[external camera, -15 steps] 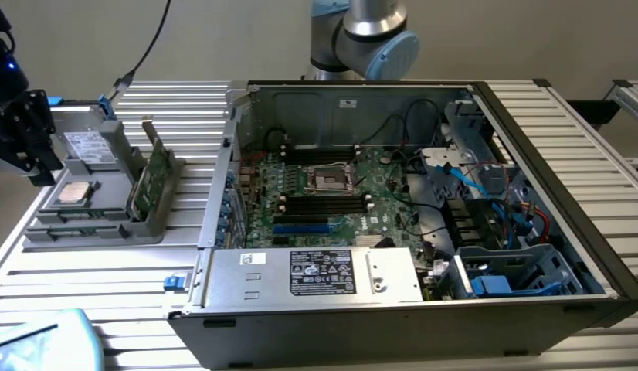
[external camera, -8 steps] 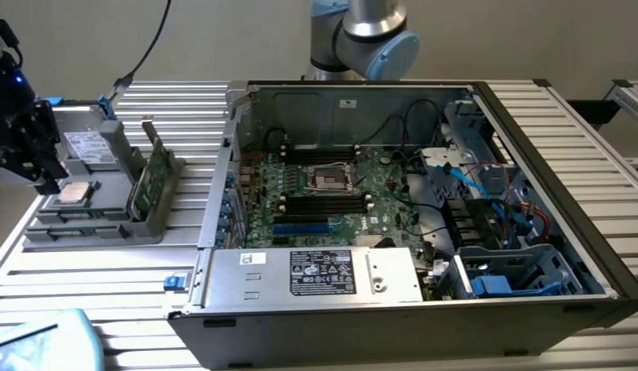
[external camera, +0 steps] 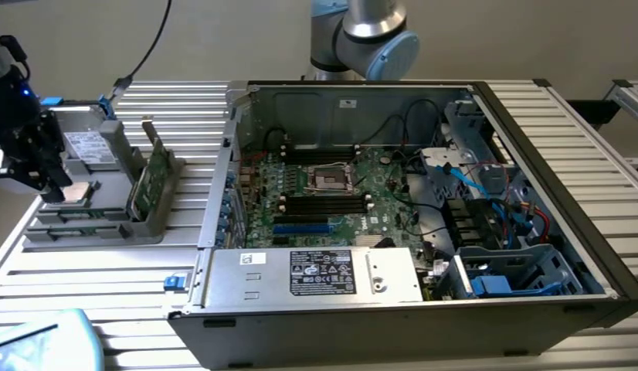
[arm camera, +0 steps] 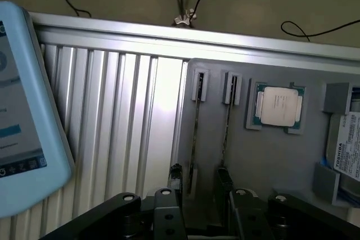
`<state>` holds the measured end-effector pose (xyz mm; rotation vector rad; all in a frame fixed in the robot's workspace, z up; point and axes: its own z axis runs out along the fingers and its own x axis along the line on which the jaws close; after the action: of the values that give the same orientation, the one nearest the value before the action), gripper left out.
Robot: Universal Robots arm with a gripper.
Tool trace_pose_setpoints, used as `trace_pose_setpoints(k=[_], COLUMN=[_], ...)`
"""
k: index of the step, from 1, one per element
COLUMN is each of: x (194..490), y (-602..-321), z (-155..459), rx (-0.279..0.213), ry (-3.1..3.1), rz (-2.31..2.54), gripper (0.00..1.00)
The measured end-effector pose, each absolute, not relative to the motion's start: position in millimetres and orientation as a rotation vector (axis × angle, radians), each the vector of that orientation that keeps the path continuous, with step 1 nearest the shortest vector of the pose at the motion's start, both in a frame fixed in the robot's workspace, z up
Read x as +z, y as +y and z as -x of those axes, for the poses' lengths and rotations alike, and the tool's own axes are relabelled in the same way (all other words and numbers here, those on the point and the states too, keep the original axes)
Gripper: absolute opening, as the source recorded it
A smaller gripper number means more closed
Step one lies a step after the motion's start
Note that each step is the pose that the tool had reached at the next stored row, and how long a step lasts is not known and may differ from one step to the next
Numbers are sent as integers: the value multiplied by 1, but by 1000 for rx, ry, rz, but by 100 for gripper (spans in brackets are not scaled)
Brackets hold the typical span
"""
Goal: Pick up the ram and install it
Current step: 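Pick up the ram and move it above insertion slot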
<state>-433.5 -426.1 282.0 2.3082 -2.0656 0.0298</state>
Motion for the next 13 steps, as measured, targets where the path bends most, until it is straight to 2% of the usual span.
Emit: trace_pose_setpoints(k=[13], x=[258], y=[-429], z=[433], rx=[30], ry=[-2066], rz=[-2308], gripper=[37])
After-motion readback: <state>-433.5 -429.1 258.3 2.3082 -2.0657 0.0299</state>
